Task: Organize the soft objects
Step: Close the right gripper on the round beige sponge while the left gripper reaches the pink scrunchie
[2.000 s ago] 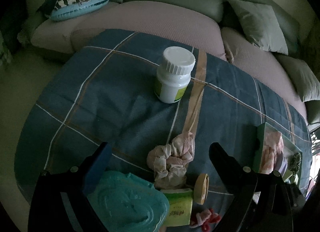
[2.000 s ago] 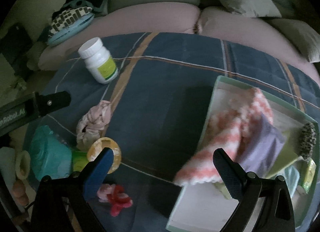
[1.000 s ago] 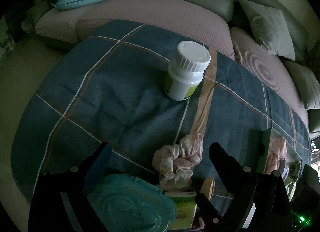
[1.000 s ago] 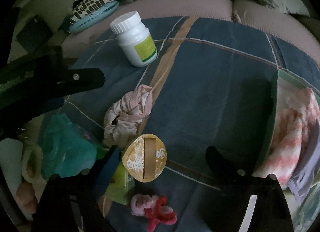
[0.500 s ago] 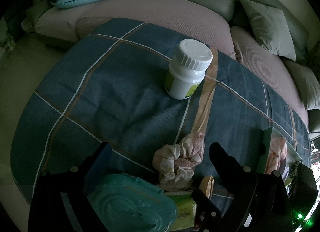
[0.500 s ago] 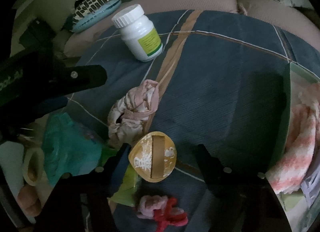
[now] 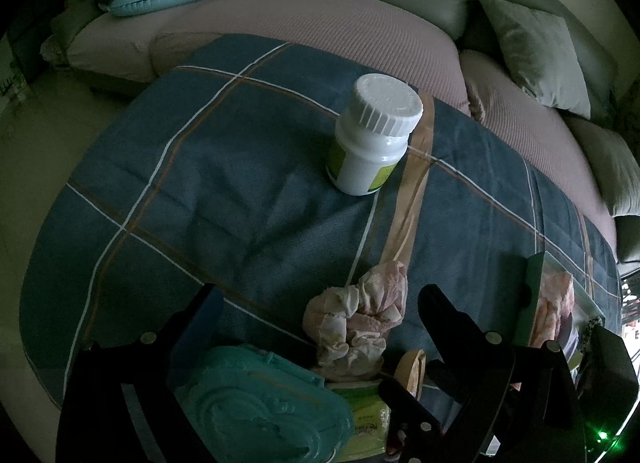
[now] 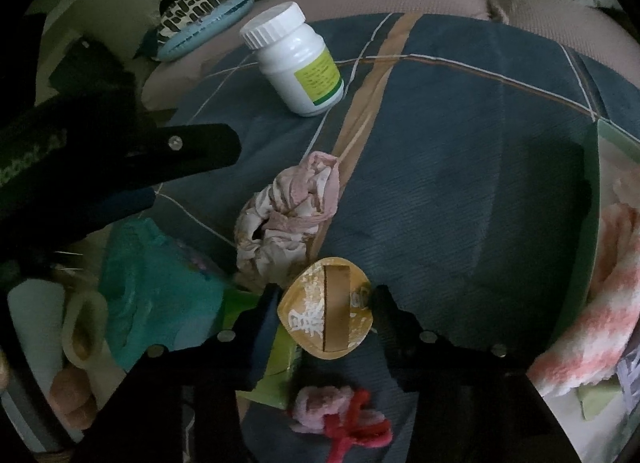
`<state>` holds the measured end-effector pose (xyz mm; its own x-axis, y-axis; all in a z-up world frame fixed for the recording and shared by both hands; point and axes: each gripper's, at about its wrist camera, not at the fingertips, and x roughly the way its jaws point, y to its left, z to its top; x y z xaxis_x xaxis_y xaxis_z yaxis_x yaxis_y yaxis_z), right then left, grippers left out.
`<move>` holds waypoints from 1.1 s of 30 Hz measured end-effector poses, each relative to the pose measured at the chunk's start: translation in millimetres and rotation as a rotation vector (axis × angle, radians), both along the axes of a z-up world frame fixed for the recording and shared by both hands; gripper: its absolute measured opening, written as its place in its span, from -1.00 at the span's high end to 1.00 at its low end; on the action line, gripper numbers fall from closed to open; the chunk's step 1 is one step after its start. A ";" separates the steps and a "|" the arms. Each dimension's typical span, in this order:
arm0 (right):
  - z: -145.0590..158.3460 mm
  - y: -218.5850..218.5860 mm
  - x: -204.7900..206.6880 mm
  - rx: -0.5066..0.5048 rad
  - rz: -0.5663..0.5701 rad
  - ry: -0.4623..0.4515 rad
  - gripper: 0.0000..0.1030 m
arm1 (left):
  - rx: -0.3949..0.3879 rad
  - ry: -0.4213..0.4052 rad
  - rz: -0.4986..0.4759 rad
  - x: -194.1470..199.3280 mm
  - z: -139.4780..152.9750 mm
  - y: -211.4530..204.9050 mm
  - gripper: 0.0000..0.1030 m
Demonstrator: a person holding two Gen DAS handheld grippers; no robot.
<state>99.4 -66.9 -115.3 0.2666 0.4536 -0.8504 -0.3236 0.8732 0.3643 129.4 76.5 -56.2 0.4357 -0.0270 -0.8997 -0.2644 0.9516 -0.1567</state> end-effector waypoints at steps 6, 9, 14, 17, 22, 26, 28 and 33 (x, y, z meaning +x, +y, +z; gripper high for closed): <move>-0.4 -3.0 2.7 0.018 -0.004 0.004 0.16 | 0.001 -0.002 -0.001 -0.7 0.1 -0.6 -0.90; 3.7 -4.9 2.3 0.026 -0.004 -0.001 0.24 | 0.001 -0.002 0.002 -0.9 -0.5 -0.3 -0.90; 5.9 -9.2 1.9 0.044 -0.004 0.001 0.34 | 0.000 0.003 -0.003 0.1 -1.3 -1.5 -0.90; 8.8 -12.2 1.1 0.054 -0.009 -0.004 0.42 | -0.004 0.001 -0.003 0.4 -1.1 -0.2 -0.90; 14.9 -18.4 0.3 0.062 -0.017 -0.013 0.54 | -0.008 0.004 -0.001 -0.5 -2.8 0.3 -0.90; 21.3 -28.0 -2.9 0.061 -0.028 -0.032 0.67 | -0.008 0.004 -0.003 -0.2 -3.0 -0.1 -0.90; 23.1 -32.5 -3.5 0.063 -0.037 -0.036 0.69 | -0.007 0.005 -0.007 0.5 -3.4 0.1 -0.90; 22.8 -42.0 0.5 0.067 -0.062 -0.039 0.73 | -0.002 0.009 -0.019 2.2 -3.7 -4.8 -0.90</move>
<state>99.8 -108.9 -92.5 0.3281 0.4907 -0.8072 -0.2851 0.8661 0.4107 131.6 71.7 -59.9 0.4266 -0.0369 -0.9037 -0.2483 0.9560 -0.1562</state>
